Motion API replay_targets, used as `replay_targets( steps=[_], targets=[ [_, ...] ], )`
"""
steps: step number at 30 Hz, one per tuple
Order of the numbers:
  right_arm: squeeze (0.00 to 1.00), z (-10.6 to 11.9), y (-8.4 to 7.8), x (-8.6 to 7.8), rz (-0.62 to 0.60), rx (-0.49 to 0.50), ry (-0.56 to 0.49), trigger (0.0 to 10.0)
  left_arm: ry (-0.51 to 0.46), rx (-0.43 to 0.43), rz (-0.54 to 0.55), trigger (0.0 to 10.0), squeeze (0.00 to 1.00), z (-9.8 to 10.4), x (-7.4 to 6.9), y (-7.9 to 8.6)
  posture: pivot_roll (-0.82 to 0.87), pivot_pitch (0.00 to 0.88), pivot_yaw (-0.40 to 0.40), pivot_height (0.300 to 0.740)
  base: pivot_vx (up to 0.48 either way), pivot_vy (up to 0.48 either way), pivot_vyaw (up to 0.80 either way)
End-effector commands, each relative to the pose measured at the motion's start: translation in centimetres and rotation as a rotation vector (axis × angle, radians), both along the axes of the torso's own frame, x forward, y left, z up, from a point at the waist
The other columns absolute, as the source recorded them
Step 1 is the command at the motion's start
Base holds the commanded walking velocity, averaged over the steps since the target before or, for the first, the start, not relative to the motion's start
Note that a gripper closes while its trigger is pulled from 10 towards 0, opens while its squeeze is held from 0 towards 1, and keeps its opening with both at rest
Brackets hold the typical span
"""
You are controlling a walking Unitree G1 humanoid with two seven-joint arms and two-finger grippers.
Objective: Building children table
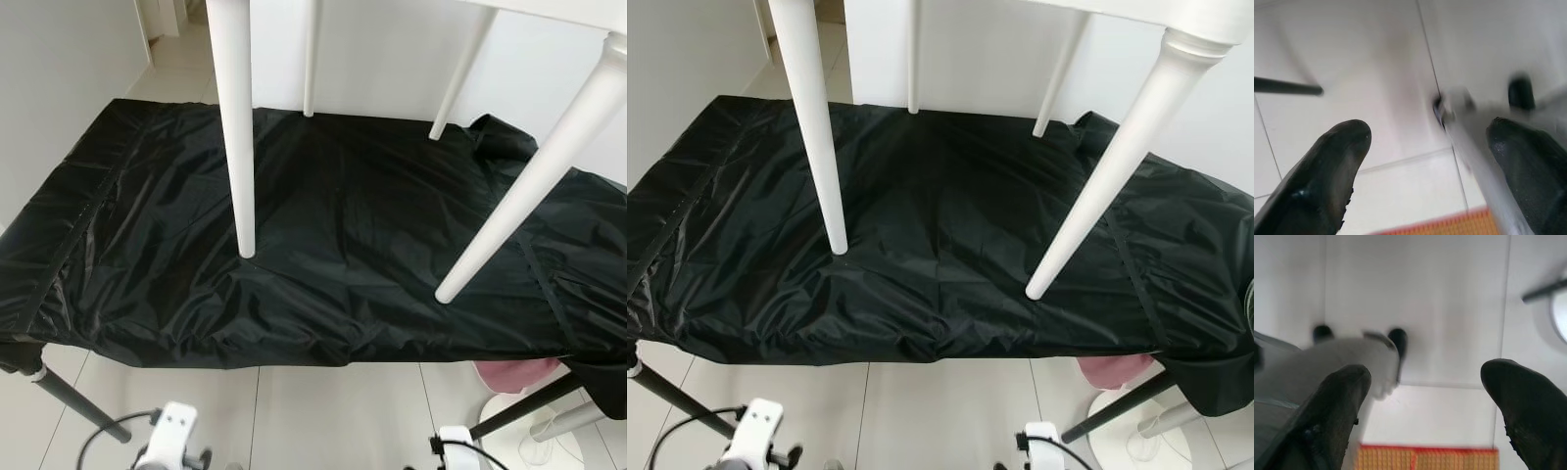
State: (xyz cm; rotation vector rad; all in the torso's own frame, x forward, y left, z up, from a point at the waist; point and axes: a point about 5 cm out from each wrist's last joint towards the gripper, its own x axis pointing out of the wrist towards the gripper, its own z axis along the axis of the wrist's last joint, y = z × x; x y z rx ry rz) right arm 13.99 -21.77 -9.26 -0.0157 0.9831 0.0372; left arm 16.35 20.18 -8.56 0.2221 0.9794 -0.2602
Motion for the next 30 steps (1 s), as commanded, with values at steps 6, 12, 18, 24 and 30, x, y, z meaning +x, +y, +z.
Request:
replay_targets(
  steps=[6,12,18,24,30],
  targets=[
    [0.00,-0.6,0.3,-0.7,0.057,-0.121,0.093,10.0,0.081,0.088,0.017,10.0,0.00,-0.9,-1.1,-0.5,0.01,0.000,-0.017,0.740,0.000,0.000,0.00],
    [0.00,-0.7,2.3,0.1,0.121,-0.109,0.060,10.0,0.094,0.110,-0.084,10.0,0.00,-1.2,-0.9,-2.5,0.02,0.000,-0.022,0.740,0.000,0.000,0.00],
    [0.00,-0.2,2.9,1.3,0.067,-0.119,-0.021,10.0,0.100,0.099,-0.133,10.0,0.00,-1.3,-0.9,-3.6,0.02,0.000,-0.024,0.740,0.000,0.000,0.00],
    [0.00,0.5,3.0,2.7,-0.031,-0.083,-0.108,10.0,0.112,0.079,-0.119,10.0,0.00,-1.4,-1.1,-3.6,0.02,0.000,-0.026,0.740,0.000,0.000,0.00],
    [0.00,1.1,1.9,3.9,-0.100,-0.080,-0.136,10.0,0.116,0.054,-0.085,10.0,0.00,-1.3,-1.0,-3.9,0.02,0.000,-0.037,0.740,0.000,0.000,0.00]
  ],
)
